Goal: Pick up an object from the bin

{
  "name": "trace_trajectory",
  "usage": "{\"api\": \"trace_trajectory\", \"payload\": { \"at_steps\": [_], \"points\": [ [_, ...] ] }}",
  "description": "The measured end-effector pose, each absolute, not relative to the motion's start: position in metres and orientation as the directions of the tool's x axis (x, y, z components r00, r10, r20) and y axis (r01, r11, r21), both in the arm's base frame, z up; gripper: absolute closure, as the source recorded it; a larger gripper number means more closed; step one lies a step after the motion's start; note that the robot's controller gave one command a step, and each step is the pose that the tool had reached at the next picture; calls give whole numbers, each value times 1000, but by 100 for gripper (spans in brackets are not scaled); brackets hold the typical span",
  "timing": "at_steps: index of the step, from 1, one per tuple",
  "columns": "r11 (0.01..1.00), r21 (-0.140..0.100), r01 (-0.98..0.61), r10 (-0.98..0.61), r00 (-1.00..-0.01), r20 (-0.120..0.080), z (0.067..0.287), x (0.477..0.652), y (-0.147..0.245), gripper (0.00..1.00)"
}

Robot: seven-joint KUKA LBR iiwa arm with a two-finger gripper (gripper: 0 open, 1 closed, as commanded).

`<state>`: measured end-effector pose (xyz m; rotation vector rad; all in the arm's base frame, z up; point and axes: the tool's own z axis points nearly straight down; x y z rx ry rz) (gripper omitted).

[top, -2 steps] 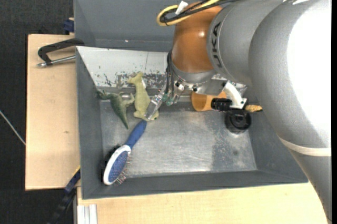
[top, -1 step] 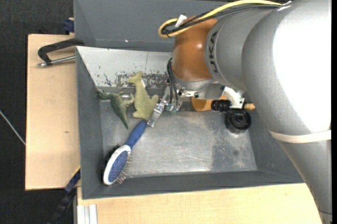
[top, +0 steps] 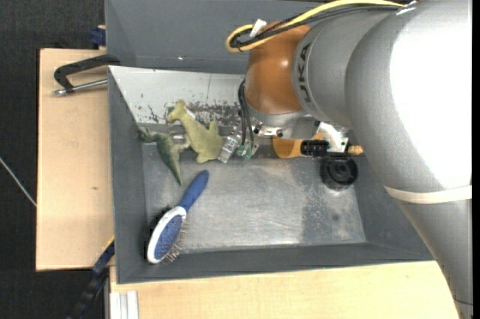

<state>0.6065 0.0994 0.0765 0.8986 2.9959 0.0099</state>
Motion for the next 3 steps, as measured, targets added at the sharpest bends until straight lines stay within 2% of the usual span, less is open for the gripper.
{"api": "trace_trajectory", "payload": {
  "at_steps": [1,2,3],
  "points": [
    [965,5,262,262,-965,-12,215,596,83,100],
    [965,2,262,262,-965,-6,211,595,83,0],
    [984,-1,178,178,-984,-6,72,573,102,0]
  ]
}}
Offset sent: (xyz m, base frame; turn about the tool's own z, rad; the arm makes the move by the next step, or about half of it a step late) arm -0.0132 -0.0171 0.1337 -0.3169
